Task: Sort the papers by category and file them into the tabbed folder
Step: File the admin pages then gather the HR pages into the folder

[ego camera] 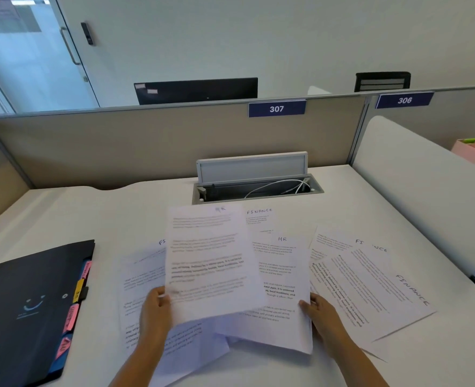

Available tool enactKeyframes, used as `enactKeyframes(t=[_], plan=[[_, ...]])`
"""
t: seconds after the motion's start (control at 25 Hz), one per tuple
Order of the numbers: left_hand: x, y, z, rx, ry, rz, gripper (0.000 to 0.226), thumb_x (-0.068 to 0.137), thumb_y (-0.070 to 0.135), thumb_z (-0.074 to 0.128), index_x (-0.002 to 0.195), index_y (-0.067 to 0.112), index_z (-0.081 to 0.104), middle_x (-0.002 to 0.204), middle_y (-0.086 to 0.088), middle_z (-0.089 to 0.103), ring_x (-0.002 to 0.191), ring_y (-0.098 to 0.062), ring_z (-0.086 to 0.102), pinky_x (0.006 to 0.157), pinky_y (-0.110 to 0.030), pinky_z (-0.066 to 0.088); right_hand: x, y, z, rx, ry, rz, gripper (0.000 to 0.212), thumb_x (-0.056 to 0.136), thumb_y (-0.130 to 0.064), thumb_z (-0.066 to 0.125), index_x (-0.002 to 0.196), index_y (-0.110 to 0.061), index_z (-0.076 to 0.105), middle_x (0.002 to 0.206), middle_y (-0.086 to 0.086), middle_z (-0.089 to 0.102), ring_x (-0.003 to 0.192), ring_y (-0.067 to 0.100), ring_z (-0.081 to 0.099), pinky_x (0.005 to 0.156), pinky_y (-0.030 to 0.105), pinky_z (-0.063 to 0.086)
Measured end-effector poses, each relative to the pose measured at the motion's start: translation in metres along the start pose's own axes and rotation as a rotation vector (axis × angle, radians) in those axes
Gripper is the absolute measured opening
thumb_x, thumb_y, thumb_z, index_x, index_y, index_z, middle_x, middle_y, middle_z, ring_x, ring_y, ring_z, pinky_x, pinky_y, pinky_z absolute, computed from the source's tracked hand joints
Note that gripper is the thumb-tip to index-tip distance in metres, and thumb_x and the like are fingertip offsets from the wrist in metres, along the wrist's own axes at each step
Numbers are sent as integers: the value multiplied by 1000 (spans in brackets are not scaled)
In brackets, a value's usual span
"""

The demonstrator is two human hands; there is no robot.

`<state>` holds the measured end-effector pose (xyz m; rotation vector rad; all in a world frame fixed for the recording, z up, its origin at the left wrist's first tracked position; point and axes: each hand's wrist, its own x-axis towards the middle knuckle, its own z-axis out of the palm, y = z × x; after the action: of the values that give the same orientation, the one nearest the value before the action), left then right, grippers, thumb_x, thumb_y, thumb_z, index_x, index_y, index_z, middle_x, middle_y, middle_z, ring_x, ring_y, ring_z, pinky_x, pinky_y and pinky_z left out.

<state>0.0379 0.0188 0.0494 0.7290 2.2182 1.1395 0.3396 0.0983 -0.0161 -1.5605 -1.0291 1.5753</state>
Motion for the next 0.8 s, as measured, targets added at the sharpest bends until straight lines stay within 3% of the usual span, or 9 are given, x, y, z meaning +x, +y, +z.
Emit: enactKeyframes(t=[0.12, 0.2, 0.28, 0.36, 0.48, 0.56, 0.64, 0.68, 0.8], plan=[[-19, -10, 24, 82, -139, 27, 24, 94, 4, 33, 99, 15, 53, 99, -7, 57, 85, -25, 54, 72, -36, 49, -1, -3, -1, 9, -5, 13, 22, 94, -19, 46, 111, -12, 58, 106, 7, 68, 95, 27, 65, 86, 47, 53], [-28, -17, 37, 148, -213, 35, 22, 94, 5, 34, 96, 18, 52, 99, -6, 58, 83, -22, 55, 70, -33, 49, -5, -7, -2, 89, 10, 16, 23, 96, -24, 42, 96, -11, 61, 90, 8, 70, 81, 26, 65, 77, 44, 55], [-35, -22, 46, 196, -267, 28, 22, 94, 7, 33, 95, 19, 51, 99, -4, 59, 80, -17, 55, 59, -25, 43, -8, -10, -2, 185, -46, -1, 26, 96, -30, 43, 91, -12, 62, 78, 5, 71, 73, 26, 65, 71, 42, 54], [-42, -22, 54, 229, -311, 41, 21, 95, 10, 33, 97, 19, 52, 98, -2, 62, 78, -15, 57, 56, -21, 40, -9, -14, -3, 173, -142, 54, 23, 92, -29, 51, 105, -13, 62, 96, 7, 72, 90, 31, 67, 83, 49, 53], [-49, -20, 57, 234, -333, 60, 15, 95, 16, 38, 94, 20, 52, 94, 3, 62, 83, -14, 60, 62, -20, 44, -11, -20, -2, 48, -228, 124, 33, 88, -5, 56, 120, -7, 53, 110, 9, 67, 97, 29, 65, 78, 42, 55], [-46, -18, 56, 178, -283, 57, 8, 93, 21, 47, 87, 22, 52, 90, 6, 61, 87, -15, 60, 70, -26, 49, -13, -26, -5, 36, -226, 141, 40, 87, 1, 54, 126, -8, 48, 116, 11, 64, 98, 30, 65, 75, 41, 56], [-41, -15, 53, 91, -276, 29, 7, 90, 27, 53, 88, 21, 54, 92, 3, 64, 88, -20, 64, 74, -38, 57, -16, -30, -10, 71, -237, 149, 44, 88, 1, 53, 130, -11, 45, 118, 12, 63, 100, 33, 64, 81, 46, 55], [-39, -11, 49, 56, -317, 3, 13, 90, 31, 53, 91, 19, 56, 93, 0, 66, 85, -21, 66, 72, -39, 58, -16, -32, -15, 77, -245, 146, 44, 88, 1, 52, 129, -12, 45, 118, 13, 64, 101, 34, 64, 86, 48, 53], [-42, 6, 40, -35, -540, -30, 23, 90, 37, 51, 97, 17, 61, 89, 0, 72, 78, -14, 70, 60, -25, 56, -27, -40, -23, 9, -321, 79, 38, 89, -4, 54, 125, -17, 49, 116, 8, 66, 103, 31, 64, 91, 50, 50]])
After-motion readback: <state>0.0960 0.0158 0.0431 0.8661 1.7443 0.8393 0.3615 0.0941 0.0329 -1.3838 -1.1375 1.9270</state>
